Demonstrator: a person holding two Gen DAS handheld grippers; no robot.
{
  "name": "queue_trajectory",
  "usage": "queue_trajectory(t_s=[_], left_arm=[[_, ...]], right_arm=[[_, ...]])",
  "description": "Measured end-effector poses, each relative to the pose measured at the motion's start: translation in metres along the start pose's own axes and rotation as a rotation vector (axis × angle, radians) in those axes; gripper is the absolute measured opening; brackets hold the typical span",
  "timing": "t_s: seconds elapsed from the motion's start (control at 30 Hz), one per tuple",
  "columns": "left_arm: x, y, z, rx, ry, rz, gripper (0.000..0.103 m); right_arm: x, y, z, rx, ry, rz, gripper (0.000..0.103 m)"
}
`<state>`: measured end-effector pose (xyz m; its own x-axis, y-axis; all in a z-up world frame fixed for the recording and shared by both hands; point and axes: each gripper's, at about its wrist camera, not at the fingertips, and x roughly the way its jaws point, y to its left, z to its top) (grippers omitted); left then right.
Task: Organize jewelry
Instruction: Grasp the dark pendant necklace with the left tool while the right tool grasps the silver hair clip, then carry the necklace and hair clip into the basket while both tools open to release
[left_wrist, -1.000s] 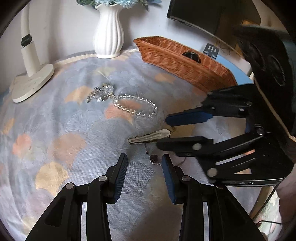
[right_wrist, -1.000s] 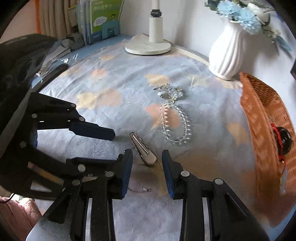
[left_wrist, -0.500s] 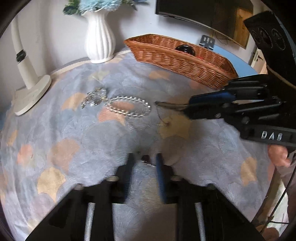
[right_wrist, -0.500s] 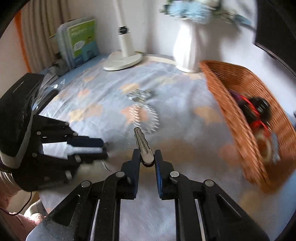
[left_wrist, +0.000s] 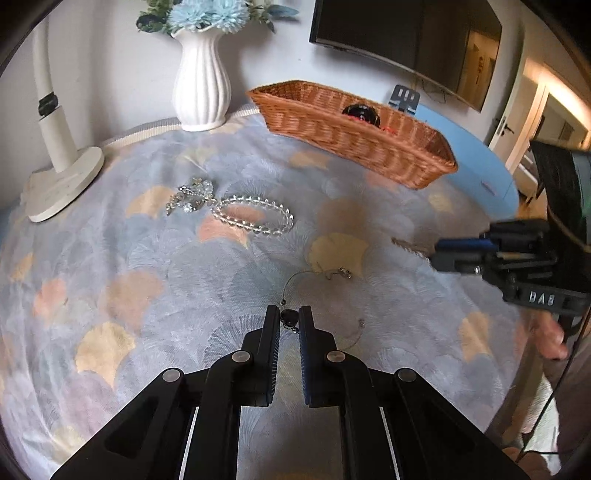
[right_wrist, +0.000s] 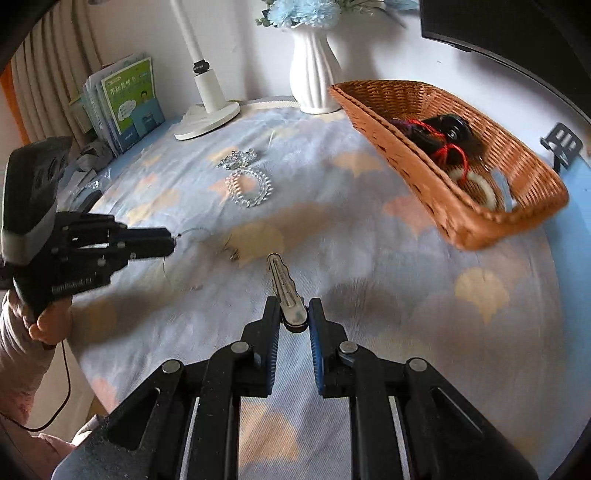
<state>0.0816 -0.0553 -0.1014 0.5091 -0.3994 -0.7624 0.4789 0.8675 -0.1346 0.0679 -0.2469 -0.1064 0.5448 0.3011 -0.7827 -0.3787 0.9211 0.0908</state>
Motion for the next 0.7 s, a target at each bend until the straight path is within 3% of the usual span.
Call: queue_trajectory(t_s=[0.4, 0.7], left_arm=[[-0.053, 0.014, 0.012, -0.042, -0.128, -0.142, 0.010], [-0.078, 0.019, 0.039, -0.015, -0.178, -0.186, 0.010]], right_arm=[[-0.023, 0.000, -0.038, 0.093, -0.019, -0.008, 0.017], [-0.044, 0.008, -0.024, 0.096, -0.076, -0.033, 0.017]])
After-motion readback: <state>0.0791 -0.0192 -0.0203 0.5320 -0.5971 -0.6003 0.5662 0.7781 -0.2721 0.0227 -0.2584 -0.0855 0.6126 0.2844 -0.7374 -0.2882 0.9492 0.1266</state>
